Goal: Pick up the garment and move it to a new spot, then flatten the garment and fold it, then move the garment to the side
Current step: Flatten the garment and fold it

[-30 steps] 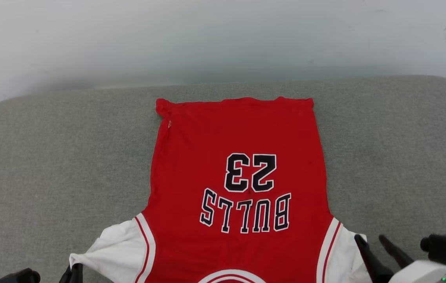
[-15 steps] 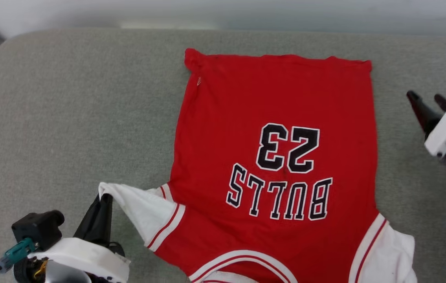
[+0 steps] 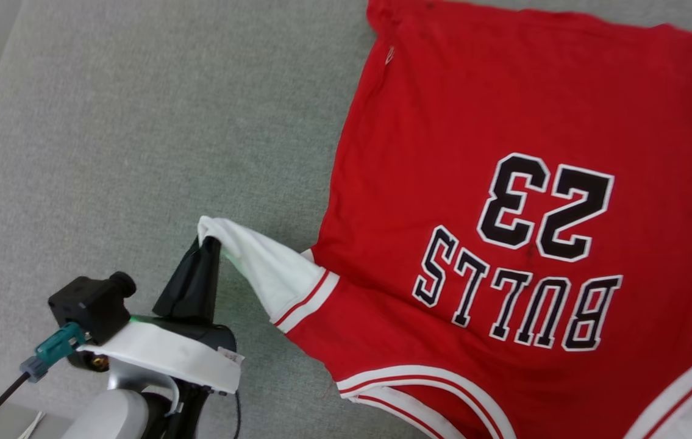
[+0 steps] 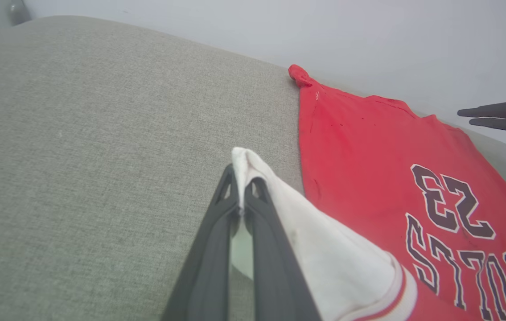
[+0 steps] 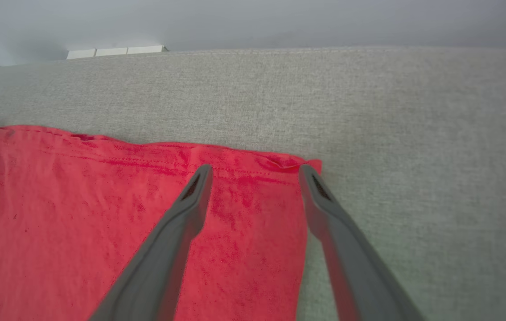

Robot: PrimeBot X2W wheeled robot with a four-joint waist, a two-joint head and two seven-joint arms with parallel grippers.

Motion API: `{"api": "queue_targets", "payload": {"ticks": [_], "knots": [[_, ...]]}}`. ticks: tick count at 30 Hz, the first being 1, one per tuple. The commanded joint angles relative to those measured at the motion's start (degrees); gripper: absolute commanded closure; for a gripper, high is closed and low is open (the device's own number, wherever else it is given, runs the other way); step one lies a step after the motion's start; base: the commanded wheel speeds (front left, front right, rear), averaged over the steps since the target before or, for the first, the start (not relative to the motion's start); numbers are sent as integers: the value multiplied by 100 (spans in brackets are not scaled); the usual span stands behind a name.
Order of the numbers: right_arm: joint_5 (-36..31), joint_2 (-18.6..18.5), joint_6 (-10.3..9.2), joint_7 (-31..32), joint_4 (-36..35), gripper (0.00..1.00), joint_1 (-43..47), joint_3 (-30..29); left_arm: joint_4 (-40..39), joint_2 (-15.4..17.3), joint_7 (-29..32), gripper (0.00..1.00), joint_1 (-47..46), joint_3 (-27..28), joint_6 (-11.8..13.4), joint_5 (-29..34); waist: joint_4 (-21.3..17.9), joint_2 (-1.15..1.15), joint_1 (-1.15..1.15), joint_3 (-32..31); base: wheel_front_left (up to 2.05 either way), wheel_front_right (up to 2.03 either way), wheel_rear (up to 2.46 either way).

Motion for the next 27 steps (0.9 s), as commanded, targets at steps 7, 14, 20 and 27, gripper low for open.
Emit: {"api": "queue_targets", "payload": {"ticks": [7,14,20,27], "knots": [[-444,82,-5,638,727,0,-81,-314,309,-172,-160,100,-254,-48,-220,-11,271,0,-2,403,0,0,0],[-674,254,-2,968,971,100,45,-598,574,-209,-208,100,-249,-40,-302,-61,254,0,-2,163,0,0,0],[-700,7,-3,833,759,100,34,-465,775,-137,-198,100,4,-1,-236,-112,102,0,-2,-562,0,0,0],[-90,-315,-3,719,78,100,963,442,870,46,-119,100,570,152,42,-246,-314,0,-2,-1650,0,0,0]]}}
